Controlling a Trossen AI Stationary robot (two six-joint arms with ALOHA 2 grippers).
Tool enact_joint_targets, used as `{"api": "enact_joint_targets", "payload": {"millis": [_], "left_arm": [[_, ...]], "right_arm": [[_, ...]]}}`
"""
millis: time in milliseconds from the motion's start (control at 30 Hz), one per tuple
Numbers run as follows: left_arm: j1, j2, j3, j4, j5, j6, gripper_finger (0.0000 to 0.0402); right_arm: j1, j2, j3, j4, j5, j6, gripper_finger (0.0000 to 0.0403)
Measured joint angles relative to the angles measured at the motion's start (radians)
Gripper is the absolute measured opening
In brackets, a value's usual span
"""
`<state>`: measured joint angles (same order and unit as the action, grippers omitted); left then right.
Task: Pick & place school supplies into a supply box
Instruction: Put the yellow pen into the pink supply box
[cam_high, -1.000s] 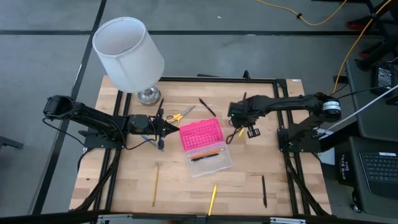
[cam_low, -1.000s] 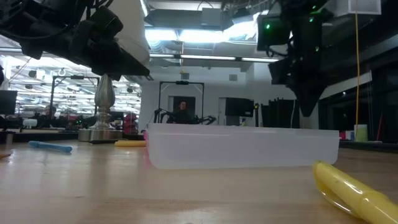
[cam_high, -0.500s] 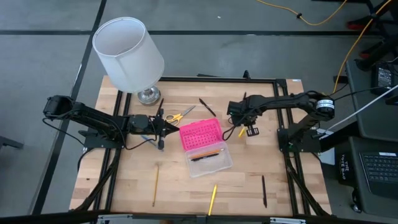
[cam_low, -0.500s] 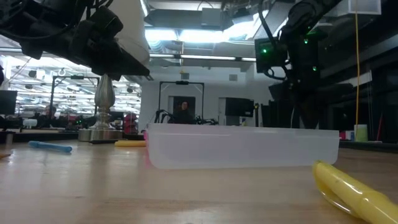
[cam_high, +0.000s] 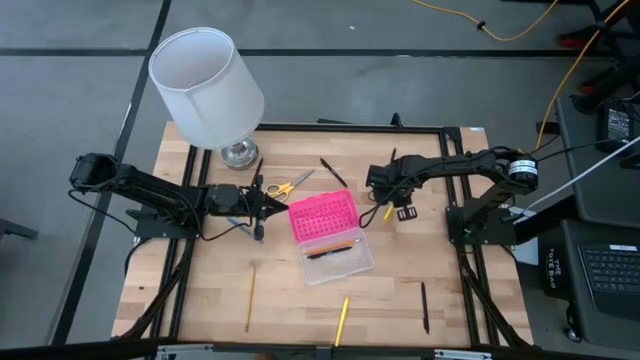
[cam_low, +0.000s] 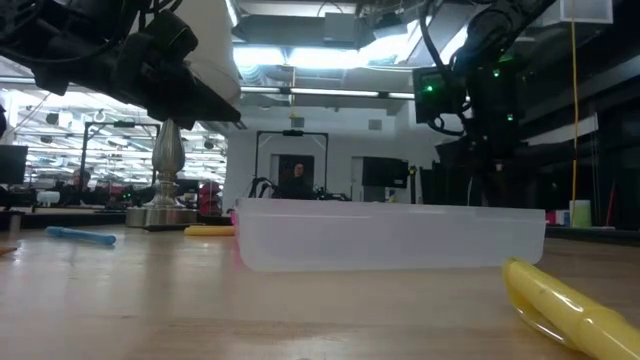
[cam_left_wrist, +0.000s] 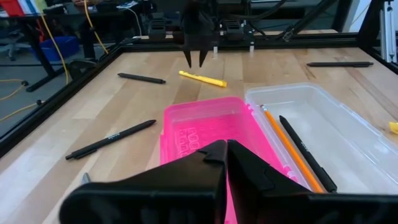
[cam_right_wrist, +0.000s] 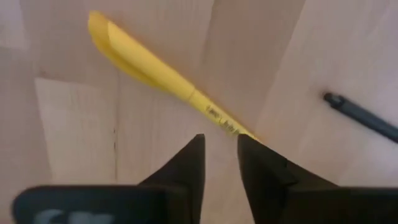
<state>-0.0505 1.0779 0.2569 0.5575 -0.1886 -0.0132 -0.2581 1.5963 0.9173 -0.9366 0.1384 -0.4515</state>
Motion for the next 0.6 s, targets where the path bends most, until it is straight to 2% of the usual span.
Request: {"api": "enact_joint_targets", "payload": {"millis": [133, 433, 600], "left_arm": [[0.0, 0.0, 0.0, 0.0, 0.0, 0.0, 0.0008], [0.0, 0.0, 0.0, 0.0, 0.0, 0.0, 0.0006], [0.0, 0.0, 0.0, -0.001, 0.0, 0.0, 0.0008]], "right_arm": [[0.0, 0.0, 0.0, 0.032, 0.0, -0.003, 0.0119], [0.011, 0.008, -0.011, 0.034, 0.0, -0.063, 0.012], [0.031, 0.008, -0.058, 0.067, 0.008, -0.164, 0.012]]}}
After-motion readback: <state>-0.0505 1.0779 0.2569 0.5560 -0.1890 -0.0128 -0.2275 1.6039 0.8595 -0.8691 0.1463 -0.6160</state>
